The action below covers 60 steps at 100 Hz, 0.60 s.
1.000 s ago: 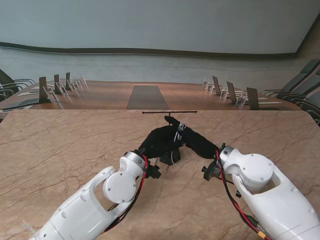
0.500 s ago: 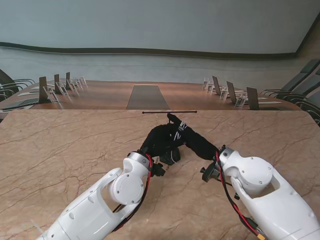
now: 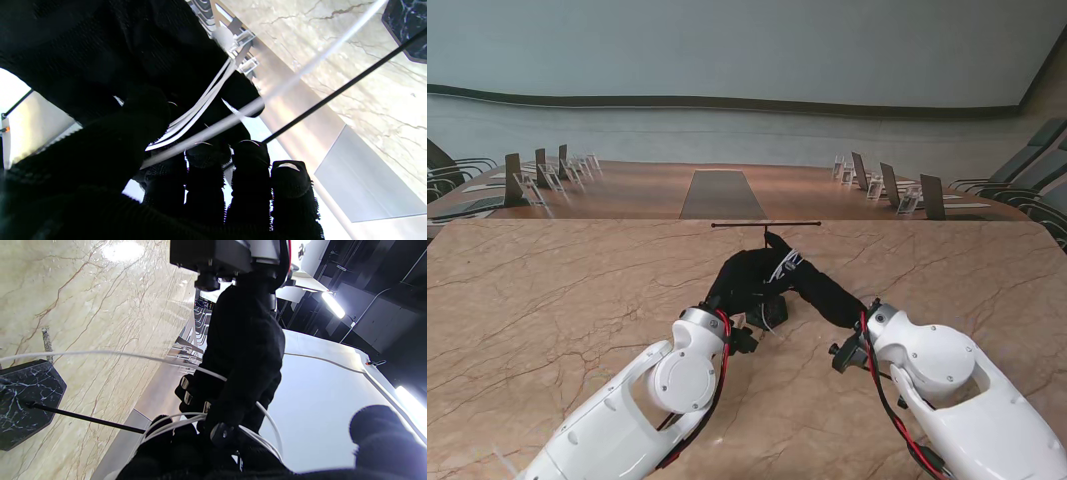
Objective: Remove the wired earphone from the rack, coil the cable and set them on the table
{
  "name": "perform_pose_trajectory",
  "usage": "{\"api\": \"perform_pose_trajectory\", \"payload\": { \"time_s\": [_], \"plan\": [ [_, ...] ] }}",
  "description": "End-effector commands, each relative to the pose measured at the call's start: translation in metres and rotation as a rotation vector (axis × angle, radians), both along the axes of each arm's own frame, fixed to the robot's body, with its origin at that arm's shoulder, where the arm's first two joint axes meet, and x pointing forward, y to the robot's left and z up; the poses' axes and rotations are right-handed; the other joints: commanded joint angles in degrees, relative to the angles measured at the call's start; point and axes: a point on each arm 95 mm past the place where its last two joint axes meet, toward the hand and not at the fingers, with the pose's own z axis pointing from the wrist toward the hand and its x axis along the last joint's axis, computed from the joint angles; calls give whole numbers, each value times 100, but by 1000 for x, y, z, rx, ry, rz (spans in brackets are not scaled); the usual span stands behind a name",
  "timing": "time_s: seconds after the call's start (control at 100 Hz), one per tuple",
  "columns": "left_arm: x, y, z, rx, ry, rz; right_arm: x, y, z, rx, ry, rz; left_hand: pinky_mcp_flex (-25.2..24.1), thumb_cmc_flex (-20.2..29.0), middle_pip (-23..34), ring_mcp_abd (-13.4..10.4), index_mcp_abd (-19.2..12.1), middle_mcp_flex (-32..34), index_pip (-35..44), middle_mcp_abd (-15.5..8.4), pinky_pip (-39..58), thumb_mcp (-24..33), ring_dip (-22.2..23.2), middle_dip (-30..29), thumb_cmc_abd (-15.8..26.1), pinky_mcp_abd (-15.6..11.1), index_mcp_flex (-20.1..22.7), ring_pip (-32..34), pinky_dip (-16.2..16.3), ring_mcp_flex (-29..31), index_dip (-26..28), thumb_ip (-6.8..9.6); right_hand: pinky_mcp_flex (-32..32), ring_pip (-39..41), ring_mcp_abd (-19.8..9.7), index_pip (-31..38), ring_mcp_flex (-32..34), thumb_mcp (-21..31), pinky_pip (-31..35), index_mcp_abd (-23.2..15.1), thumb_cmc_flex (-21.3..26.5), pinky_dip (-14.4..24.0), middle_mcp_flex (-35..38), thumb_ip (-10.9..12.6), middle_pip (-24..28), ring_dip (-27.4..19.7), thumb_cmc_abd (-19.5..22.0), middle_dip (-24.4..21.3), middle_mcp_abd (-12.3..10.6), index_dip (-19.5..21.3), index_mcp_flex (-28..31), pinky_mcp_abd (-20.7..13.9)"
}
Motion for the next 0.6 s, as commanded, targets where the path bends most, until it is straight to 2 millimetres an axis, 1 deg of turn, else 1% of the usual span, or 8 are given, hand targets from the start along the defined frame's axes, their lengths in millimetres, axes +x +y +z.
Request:
{"api": "perform_pose_trajectory", "payload": {
  "time_s": [0.0,0.05,0.09,0.12,0.19,0.4,0.59],
  "plan": [
    [6,3,3,-15,-4,32,-17,21,-4,17,1,67,-267,843,0,-111,114,-405,127,148,-107,534,254,246,428,-234,-725,-75,330,-235,626,61,7,-65,-367,624,1,-109,-136,-145,-12,51,423,-195,83,-79,-16,-87,-650,69,910,-243],
    [6,4,3,-19,-4,35,-18,20,-5,16,5,63,-491,837,-34,-154,135,-554,280,113,-249,476,337,280,502,-332,-829,-201,355,-430,737,48,8,-69,-366,625,-2,-107,-146,-144,-17,56,420,-195,80,-85,-14,-93,-659,83,905,-247],
    [6,6,3,-13,0,32,-19,20,-7,16,7,56,-571,802,-49,-192,123,-613,339,78,-300,415,370,292,559,-380,-894,-255,366,-497,792,42,10,-70,-367,627,0,-105,-152,-142,-18,59,422,-195,81,-88,-21,-95,-655,95,906,-246],
    [6,7,2,-9,1,32,-19,19,-8,15,8,52,-563,776,-46,-214,92,-611,363,42,-303,394,386,284,585,-403,-921,-263,373,-491,815,47,10,-70,-366,627,0,-103,-157,-140,-20,61,422,-195,82,-90,-16,-96,-663,101,903,-244],
    [7,8,2,-14,-3,47,-21,18,-11,8,13,46,-526,718,-22,-184,98,-576,419,39,-287,409,407,267,595,-367,-942,-252,387,-448,852,44,14,-70,-366,622,-1,-101,-170,-139,-31,66,420,-196,80,-96,-11,-100,-660,115,899,-249],
    [8,9,3,-50,-15,86,-25,14,-18,-8,27,22,-391,598,70,-207,56,-544,523,-34,-211,407,455,252,664,-358,-1027,-190,430,-332,886,1,27,-75,-394,596,-1,-88,-207,-86,-38,80,419,-196,74,-115,-19,-110,-687,129,893,-269],
    [10,12,4,-66,-21,112,-27,9,-24,-26,35,1,-291,546,122,-208,29,-499,576,-57,-158,426,471,231,675,-336,-1045,-138,446,-239,884,-4,42,-90,-432,527,2,-76,-252,-10,-51,81,414,-196,45,-160,-25,-144,-709,41,899,-298]
  ]
}}
